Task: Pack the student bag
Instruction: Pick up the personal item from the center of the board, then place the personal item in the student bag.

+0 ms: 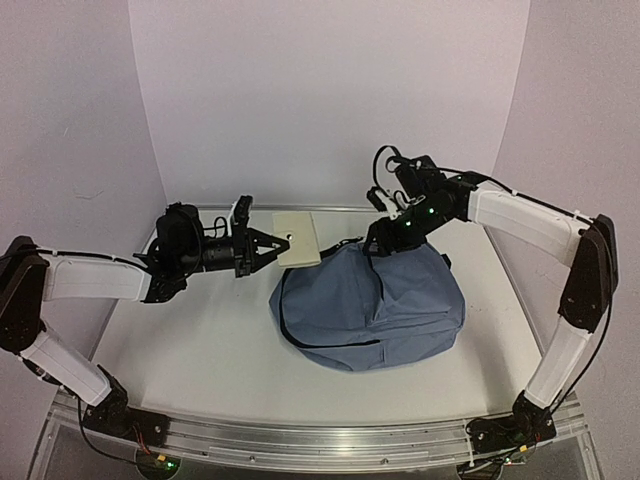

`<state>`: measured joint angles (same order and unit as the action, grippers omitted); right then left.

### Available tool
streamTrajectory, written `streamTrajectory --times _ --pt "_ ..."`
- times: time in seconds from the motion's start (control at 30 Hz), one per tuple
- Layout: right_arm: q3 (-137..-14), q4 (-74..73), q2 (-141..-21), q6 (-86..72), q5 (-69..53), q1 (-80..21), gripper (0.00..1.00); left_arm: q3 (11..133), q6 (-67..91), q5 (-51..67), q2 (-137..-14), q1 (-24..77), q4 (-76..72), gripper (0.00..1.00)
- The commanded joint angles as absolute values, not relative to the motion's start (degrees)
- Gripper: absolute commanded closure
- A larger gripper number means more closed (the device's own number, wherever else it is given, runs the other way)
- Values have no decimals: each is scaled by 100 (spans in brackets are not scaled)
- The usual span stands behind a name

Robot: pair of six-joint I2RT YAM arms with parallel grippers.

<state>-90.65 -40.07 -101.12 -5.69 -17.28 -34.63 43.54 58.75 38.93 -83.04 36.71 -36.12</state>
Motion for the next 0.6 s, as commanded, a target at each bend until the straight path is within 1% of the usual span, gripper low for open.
streamTrajectory --times 0.0,0.07,0.13,0.2,0.27,0.33,0.47,0.57 --pt "-9143 -4750 -10061 316 -525 -3926 39 4278 6103 3899 -8456 3683 -4180 100" --pt "-9146 -4763 -10072 417 -171 -4092 35 4275 6168 3932 -8547 3683 -4285 100" --pt "-9156 -4768 -10099 566 430 -4318 34 4260 6203 3925 -8595 3690 -4358 100" --pt "-9166 -4764 -10151 755 975 -4568 38 4268 6204 3905 -8623 3692 -4367 100" --pt "-9175 -4764 -10226 865 1437 -4660 47 4261 6205 3903 -8653 3696 -4381 100" --pt "-9164 -4781 -10281 946 1697 -4668 52 4248 6225 3909 -8678 3699 -4418 100" --pt "-9172 -4862 -10311 1024 1824 -4674 60 4248 6241 3925 -8727 3700 -4449 100" --pt "-9226 -4960 -10321 1051 1797 -4669 63 4299 6237 3948 -8803 3702 -4448 100"
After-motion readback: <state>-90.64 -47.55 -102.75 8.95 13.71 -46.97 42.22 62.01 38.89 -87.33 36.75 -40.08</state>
